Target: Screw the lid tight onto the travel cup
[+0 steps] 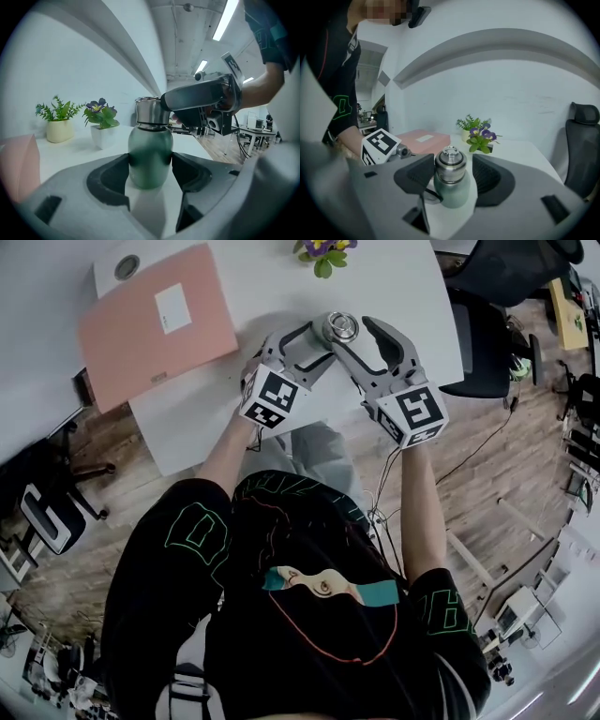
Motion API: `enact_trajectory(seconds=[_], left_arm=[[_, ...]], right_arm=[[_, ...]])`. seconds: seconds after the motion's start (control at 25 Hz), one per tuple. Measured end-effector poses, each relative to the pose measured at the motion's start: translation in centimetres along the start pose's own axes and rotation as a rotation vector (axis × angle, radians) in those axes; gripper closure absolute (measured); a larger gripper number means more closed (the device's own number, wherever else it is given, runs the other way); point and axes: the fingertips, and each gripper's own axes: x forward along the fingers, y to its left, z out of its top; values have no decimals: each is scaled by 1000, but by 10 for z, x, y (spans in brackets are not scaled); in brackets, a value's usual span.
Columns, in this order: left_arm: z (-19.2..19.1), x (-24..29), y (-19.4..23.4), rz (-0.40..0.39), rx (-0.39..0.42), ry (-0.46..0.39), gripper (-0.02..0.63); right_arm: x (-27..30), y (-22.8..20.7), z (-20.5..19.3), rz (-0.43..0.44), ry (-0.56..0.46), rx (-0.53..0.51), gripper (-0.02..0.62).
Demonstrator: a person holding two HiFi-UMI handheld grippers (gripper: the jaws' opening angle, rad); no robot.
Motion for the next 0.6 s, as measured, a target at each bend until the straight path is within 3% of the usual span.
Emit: enact_trajectory(seconds=[0.24,0.6], left_arm=[[0,1,1,-3,-6,-1,308],[-1,0,2,-7,-8,7,308]], right_arm=[[4,5,-3,176,15,-46,334],[10,7,-4,346,50,-109,365]])
